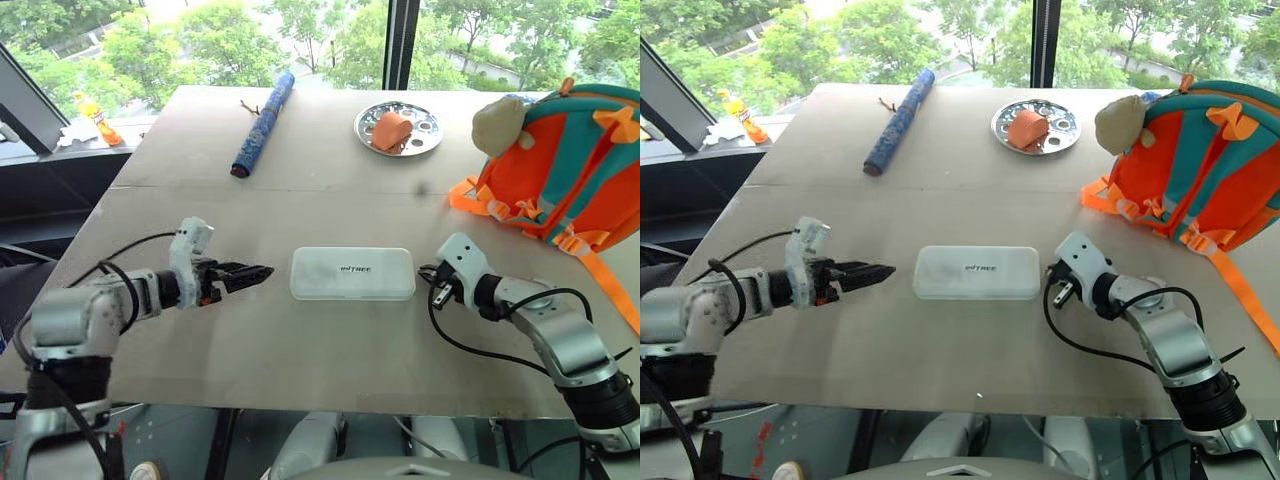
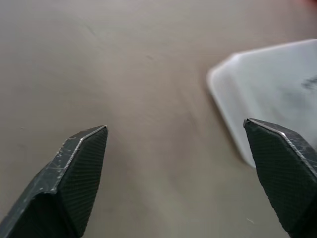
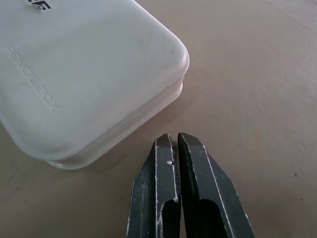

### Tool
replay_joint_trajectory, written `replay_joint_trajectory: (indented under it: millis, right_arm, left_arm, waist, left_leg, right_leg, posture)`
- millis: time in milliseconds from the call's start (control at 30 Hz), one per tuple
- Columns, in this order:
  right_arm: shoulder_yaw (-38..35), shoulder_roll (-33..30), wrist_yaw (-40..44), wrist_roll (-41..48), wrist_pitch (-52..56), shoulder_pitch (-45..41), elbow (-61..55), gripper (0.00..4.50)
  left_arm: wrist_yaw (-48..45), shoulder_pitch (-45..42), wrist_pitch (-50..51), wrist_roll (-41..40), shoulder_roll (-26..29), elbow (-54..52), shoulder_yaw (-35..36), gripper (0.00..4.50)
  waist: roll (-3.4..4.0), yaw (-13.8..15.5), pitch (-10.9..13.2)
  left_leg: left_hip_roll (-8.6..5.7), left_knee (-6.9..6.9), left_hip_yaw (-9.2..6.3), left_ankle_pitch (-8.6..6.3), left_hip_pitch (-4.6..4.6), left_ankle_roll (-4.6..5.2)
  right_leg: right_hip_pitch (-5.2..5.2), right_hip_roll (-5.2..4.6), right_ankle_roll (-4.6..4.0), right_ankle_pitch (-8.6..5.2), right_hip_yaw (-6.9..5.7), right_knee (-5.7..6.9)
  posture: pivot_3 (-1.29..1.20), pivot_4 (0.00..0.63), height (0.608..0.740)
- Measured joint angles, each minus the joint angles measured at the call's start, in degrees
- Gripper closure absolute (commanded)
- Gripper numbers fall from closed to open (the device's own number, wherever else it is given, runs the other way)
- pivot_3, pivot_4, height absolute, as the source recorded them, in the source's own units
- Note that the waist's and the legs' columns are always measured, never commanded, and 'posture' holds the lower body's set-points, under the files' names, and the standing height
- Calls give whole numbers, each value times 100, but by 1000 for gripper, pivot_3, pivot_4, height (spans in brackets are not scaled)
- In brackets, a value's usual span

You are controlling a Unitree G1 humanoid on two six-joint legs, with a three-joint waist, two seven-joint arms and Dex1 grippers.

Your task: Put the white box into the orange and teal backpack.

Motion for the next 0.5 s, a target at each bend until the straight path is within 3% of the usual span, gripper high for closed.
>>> replay_joint_trajectory:
  millis: [300,500]
  right_arm:
    - [167,121,-26,-72,1,-132,0,4500]
    - [482,445,-51,-228,-33,-450,344,4500]
  left_arm:
    - [122,-630,557,-146,-489,278,-657,45]
    - [252,-735,611,-128,-779,391,-631,45]
  waist:
    - [-1,-54,0]
    - [-2,-18,-2]
  left_leg:
    - [5,0,9,-2,3,-4]
    - [4,3,9,-2,8,-4]
  right_leg:
    - [-4,0,-1,1,7,4]
    - [1,0,-2,1,7,6]
  posture:
    - [0,150,731]
    - [0,150,731]
